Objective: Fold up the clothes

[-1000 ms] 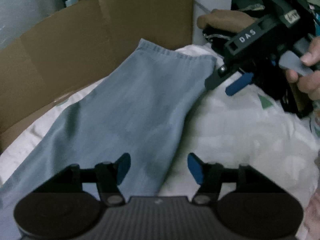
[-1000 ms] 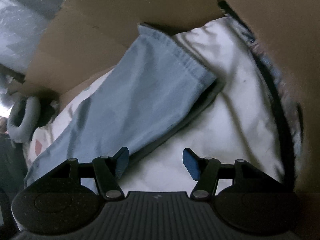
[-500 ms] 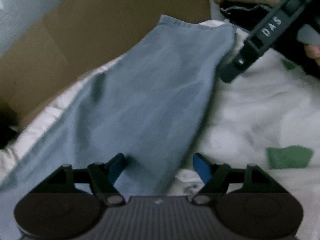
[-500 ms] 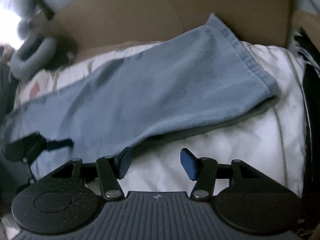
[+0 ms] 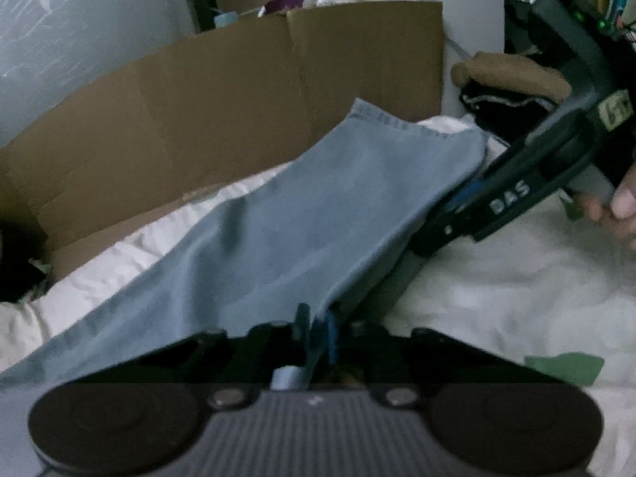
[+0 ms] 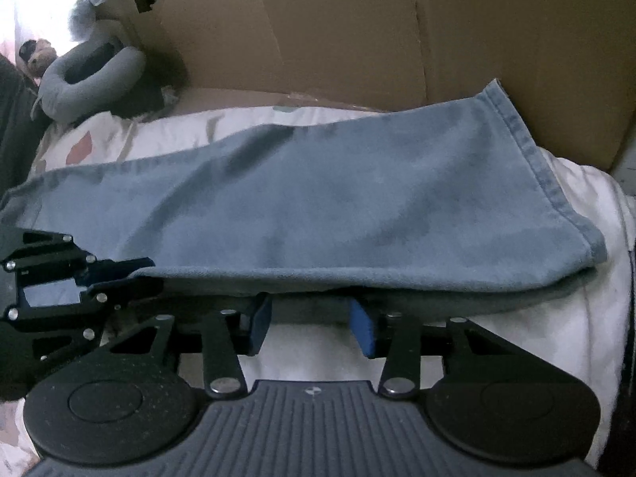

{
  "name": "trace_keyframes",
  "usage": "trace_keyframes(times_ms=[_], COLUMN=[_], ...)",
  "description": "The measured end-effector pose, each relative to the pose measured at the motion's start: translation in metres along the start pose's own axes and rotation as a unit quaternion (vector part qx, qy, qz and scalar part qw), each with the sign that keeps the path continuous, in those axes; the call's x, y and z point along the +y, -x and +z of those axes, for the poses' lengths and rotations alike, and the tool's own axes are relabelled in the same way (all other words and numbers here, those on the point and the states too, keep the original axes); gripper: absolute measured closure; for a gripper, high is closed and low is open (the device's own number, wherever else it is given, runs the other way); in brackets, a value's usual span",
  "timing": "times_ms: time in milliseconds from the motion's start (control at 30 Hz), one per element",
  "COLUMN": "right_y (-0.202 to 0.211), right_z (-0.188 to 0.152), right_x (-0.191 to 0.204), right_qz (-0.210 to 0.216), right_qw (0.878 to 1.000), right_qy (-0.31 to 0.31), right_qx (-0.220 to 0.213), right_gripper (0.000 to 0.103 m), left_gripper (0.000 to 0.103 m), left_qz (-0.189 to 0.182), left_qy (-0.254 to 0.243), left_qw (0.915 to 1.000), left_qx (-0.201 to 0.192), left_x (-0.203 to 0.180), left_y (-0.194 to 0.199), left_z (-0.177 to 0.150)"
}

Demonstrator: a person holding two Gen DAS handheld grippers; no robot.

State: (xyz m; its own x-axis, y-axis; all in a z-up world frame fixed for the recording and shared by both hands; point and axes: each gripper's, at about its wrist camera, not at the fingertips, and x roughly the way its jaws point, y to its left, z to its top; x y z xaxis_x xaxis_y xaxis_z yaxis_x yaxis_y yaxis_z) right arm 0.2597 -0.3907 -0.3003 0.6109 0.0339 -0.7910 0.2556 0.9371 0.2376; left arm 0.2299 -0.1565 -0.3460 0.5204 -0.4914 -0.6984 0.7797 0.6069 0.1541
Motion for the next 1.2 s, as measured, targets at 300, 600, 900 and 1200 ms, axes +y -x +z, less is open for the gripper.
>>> trace_keyframes(times_ms=[300,600,900,1200], right_y=[-0.023,-0.039,-0.029,-0.02], right_z=[0.013,-0.008,-0.023,-0.03], right_x=[0.008,0.032,0.033,0.03], right_qz=[0.001,-0.007,-0.013,-0.008], right_qw=[0.999,0.998,0.997,0.997], right_qy=[-0.032,0.031,0.046,0.038], right_qx=[-0.004,0.053,0.059,0.074], right_gripper=[0.055,0.055,0.056,0.056], left_gripper=[0.099,0.099,0.099,0.094], left_qz=[-0.006,-0.021,-0.036,-0.025], left_qy=[0.025,0.018,-0.002,-0.037], left_qw=[0.9995,0.9995,0.9993,0.9979], left_qx=[-0.017,-0.016,0.006,0.047], left_x=[0.012,0.01,-0.002,-0.028], left_y=[0.006,0.006,-0.003,-0.025], left_z=[0.007,0.002,-0.004,-0.027])
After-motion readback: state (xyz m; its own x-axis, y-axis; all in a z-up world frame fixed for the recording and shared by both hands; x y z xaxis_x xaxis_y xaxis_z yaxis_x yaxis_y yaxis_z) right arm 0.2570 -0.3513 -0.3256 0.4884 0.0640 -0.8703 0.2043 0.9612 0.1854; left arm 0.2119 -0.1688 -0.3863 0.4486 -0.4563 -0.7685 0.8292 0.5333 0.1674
